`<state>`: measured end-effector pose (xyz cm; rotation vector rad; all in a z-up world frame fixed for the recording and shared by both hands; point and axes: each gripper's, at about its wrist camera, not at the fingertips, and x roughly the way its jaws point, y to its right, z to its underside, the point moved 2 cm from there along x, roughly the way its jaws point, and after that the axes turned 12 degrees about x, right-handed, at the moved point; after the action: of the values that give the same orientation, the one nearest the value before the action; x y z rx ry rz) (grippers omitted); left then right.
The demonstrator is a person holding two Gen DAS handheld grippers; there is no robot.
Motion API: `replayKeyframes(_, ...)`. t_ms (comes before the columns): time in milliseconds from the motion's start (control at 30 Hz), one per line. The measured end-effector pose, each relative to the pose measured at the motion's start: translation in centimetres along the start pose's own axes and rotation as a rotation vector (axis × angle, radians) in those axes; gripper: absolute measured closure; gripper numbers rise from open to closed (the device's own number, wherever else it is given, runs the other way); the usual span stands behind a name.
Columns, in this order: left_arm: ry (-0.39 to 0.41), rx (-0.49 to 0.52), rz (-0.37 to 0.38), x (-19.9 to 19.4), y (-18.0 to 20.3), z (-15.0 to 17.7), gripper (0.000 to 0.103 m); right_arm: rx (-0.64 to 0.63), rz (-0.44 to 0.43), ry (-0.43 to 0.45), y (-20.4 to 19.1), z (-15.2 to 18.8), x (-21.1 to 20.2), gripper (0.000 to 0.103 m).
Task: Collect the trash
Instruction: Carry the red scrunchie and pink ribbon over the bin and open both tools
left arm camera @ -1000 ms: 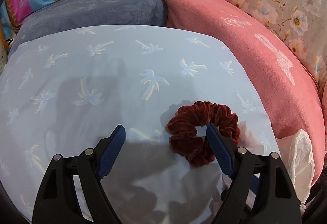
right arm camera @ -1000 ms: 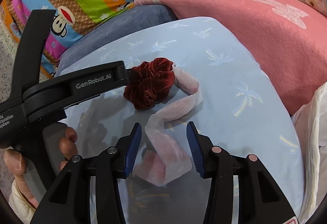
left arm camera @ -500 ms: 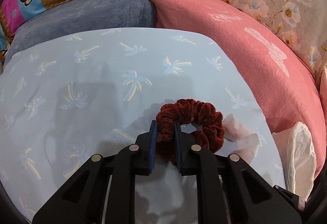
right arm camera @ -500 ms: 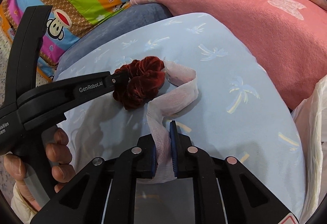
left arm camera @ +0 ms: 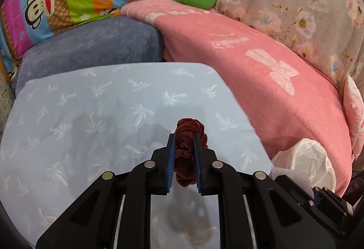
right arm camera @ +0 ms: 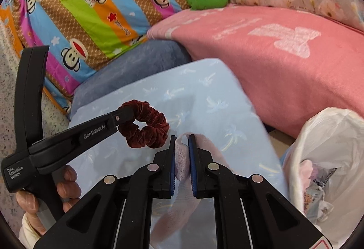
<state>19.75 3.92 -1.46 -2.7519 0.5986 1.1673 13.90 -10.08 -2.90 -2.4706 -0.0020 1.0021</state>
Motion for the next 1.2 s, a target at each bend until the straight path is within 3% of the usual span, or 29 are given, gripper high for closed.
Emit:
replayKeyframes(500,0.134,0.115,0.058,-6.9,7.6,-1.7,0.088,0.012,0.002,0.167,2.5,-2.8,-10.9,0.093)
replayKeyframes(1200,0.111,0.264,0.198,-7.3,18.1,-1.1,0.086,0.113,0.106,0.249,11.6,-3.8,-17.3,0.09)
